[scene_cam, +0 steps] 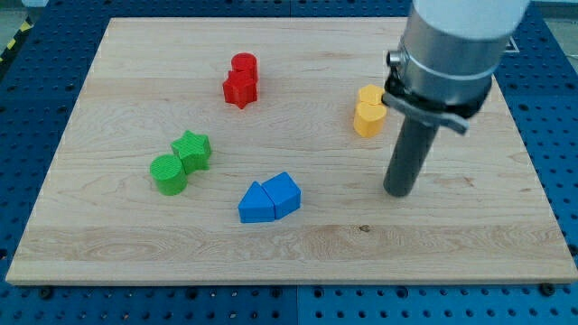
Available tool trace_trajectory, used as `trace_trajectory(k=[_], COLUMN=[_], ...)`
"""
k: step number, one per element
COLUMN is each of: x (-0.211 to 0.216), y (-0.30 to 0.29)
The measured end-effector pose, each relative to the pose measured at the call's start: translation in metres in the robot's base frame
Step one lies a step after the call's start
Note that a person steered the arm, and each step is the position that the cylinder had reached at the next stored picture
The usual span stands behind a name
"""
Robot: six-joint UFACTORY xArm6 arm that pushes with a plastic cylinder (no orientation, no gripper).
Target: Slide the blue triangle along with the blue cube slightly up
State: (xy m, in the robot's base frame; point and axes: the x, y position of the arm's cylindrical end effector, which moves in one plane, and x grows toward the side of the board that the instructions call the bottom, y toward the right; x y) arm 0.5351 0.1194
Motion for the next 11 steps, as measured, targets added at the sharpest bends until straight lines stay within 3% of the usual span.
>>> trace_trajectory(k=[2, 4, 6, 9, 11], x=[0.058, 0.059, 0.032, 0.032, 0.028], y=[-0.080, -0.197, -0.204, -0.152, -0.150])
